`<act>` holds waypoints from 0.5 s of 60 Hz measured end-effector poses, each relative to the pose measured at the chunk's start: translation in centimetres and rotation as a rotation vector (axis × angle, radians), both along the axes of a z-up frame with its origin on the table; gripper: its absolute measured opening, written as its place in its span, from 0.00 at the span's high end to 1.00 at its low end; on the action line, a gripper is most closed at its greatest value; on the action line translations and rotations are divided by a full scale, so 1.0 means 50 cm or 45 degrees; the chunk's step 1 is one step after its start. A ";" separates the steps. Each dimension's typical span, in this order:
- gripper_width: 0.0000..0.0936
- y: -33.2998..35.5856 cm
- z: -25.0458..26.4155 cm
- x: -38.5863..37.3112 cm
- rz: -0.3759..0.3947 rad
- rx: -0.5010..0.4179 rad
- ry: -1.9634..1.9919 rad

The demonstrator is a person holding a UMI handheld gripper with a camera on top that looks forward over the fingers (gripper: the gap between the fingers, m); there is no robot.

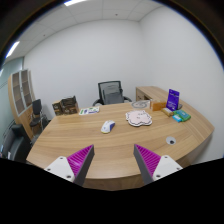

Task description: Arrange mouse

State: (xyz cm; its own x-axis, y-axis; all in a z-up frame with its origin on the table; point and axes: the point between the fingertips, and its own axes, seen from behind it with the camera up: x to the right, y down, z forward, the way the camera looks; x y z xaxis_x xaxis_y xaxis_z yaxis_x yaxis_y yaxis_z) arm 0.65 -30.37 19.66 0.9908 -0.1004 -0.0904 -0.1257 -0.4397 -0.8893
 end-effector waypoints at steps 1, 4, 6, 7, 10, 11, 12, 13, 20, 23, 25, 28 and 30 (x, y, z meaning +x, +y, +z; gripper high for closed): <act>0.11 0.001 0.000 -0.001 0.005 -0.001 -0.004; 0.11 0.002 -0.006 0.003 0.011 -0.007 -0.013; 0.11 0.006 -0.013 0.007 0.011 -0.019 -0.010; 0.11 0.008 -0.017 0.009 0.014 -0.027 -0.005; 0.10 0.017 -0.032 0.014 0.040 -0.051 0.017; 0.10 0.022 -0.035 0.017 0.050 -0.053 0.024; 0.10 0.027 -0.038 0.018 0.061 -0.053 0.032; 0.10 0.034 -0.041 0.021 0.071 -0.052 0.040; 0.11 0.086 -0.075 0.043 0.126 -0.048 0.046; 0.11 0.107 -0.097 0.052 0.145 -0.062 0.035; 0.11 0.117 -0.119 0.059 0.160 -0.082 0.029; 0.11 0.136 -0.138 0.068 0.192 -0.094 0.020; 0.11 0.151 -0.151 0.069 0.212 -0.102 0.023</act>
